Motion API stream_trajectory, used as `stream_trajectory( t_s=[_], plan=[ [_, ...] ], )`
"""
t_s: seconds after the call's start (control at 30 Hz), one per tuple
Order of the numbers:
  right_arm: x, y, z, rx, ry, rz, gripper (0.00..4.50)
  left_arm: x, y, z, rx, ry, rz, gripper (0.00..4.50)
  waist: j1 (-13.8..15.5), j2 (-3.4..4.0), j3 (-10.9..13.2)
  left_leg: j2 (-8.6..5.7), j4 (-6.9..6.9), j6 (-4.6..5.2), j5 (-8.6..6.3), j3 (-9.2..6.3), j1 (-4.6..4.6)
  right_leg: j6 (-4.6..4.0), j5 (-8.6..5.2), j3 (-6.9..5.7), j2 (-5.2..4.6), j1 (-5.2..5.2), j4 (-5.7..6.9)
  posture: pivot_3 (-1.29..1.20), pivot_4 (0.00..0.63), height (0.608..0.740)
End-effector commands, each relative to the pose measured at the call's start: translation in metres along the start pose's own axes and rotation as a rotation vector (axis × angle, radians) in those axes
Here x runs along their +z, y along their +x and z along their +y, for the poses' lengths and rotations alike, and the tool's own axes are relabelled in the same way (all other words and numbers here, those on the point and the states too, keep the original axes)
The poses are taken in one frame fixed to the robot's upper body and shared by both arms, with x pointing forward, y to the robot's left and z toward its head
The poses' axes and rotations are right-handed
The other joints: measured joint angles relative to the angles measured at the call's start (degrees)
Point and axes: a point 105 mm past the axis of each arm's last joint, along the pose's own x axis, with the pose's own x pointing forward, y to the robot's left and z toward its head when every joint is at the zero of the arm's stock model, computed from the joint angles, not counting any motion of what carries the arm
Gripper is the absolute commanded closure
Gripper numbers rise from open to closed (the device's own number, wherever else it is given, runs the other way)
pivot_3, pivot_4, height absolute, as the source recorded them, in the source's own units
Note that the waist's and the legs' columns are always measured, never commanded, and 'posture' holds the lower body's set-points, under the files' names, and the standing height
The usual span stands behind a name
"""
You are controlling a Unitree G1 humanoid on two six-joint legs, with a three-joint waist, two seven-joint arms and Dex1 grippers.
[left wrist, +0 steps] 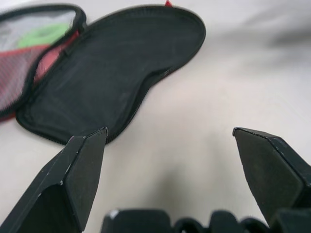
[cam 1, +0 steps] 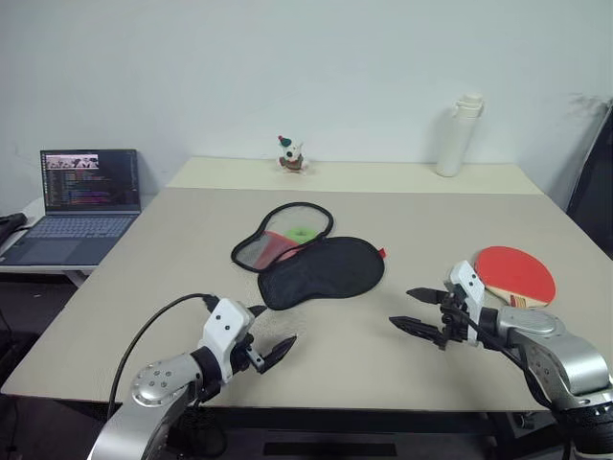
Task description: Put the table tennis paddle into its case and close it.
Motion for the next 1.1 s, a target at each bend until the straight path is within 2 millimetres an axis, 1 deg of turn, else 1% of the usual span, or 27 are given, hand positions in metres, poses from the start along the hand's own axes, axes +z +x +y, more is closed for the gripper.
stream_trajectory(
  t_s=[0.03,0.1,0.2,0.3,0.43,0.5,0.6,0.63,0.73,0.8,1.0,1.1],
  plan=[
    [0.01,-0.006,0.001,0.003,-0.038,-0.006,0.02,0.01,0.002,0.004,0.008,0.034,-0.044,0.0,-0.01,0.0,0.0,0.01,0.0,0.0,0.0,-0.01,0.0,-0.02,-0.01,-0.01,0.0,0.0,0.0,0.0,0.15,0.74],
    [0.008,-0.008,-0.001,-0.023,-0.041,0.001,0.02,0.008,0.008,0.009,0.0,0.049,-0.045,0.0,0.0,0.0,0.0,0.01,0.02,0.0,0.0,-0.01,0.02,-0.09,-0.05,-0.01,0.0,0.01,0.01,0.0,0.15,0.74],
    [0.012,-0.01,0.004,-0.032,-0.043,-0.007,0.02,0.01,0.013,0.017,-0.013,0.044,-0.056,0.0,0.03,0.0,0.0,0.01,0.02,0.0,0.0,-0.02,0.01,-0.08,-0.04,-0.05,0.04,0.01,0.02,0.0,0.15,0.74],
    [0.016,-0.013,0.006,-0.051,-0.048,-0.02,0.02,0.009,0.017,0.024,-0.072,0.042,-0.043,0.0,0.03,0.0,0.0,0.0,-0.01,0.0,0.0,0.01,0.0,-0.02,-0.01,-0.04,0.04,0.0,0.0,0.0,0.15,0.74],
    [0.017,-0.015,0.01,-0.074,-0.045,-0.041,0.02,0.017,0.022,0.044,-0.102,0.068,-0.038,0.0,0.02,-0.01,0.01,0.0,-0.01,0.0,0.0,0.0,-0.01,-0.01,-0.01,-0.06,0.05,-0.02,0.01,0.0,0.15,0.74],
    [0.018,-0.013,0.013,-0.08,-0.045,-0.051,0.02,0.017,0.022,0.052,-0.109,0.095,-0.027,0.0,0.01,-0.01,0.01,0.01,0.0,0.0,0.0,0.0,0.0,-0.01,-0.01,-0.07,0.06,-0.01,0.02,0.0,0.15,0.74],
    [0.024,-0.01,0.018,-0.077,-0.039,-0.09,0.02,0.012,0.029,0.064,-0.136,0.164,0.01,0.0,-0.01,-0.01,0.02,0.01,-0.01,0.0,0.0,0.01,0.0,-0.01,-0.01,-0.06,0.07,-0.02,0.01,0.0,0.15,0.74],
    [0.024,-0.01,0.019,-0.077,-0.041,-0.091,0.02,0.008,0.032,0.065,-0.161,0.179,0.033,0.0,0.01,0.0,0.02,0.01,-0.01,0.0,0.0,0.02,0.0,-0.01,-0.01,-0.06,0.07,-0.02,0.02,0.0,0.15,0.74],
    [0.027,-0.015,0.02,-0.077,-0.046,-0.098,0.02,-0.005,0.044,0.056,-0.29,0.205,0.095,0.0,0.0,0.0,0.02,-0.02,-0.01,0.0,0.0,0.03,-0.01,0.0,-0.01,-0.06,0.06,-0.02,0.01,0.0,0.15,0.74],
    [0.027,-0.014,0.022,-0.089,-0.049,-0.1,0.02,-0.011,0.047,0.057,-0.332,0.223,0.118,0.0,0.01,-0.01,0.02,-0.03,-0.01,0.0,0.0,0.05,-0.03,0.0,-0.01,-0.05,0.06,-0.02,-0.01,0.0,0.15,0.74],
    [0.029,-0.012,0.022,-0.107,-0.052,-0.108,0.02,-0.015,0.066,0.064,-0.358,0.251,0.142,0.0,0.1,-0.03,0.03,-0.03,0.03,0.01,0.01,0.01,-0.03,0.01,0.0,-0.12,0.06,-0.02,0.05,0.0,0.15,0.74],
    [0.03,-0.013,0.021,-0.119,-0.057,-0.113,0.02,-0.02,0.068,0.064,-0.377,0.249,0.156,0.0,0.11,-0.03,0.03,-0.04,0.03,0.01,0.0,0.01,-0.02,0.02,0.0,-0.09,0.05,0.0,0.05,0.0,0.15,0.74]
  ],
)
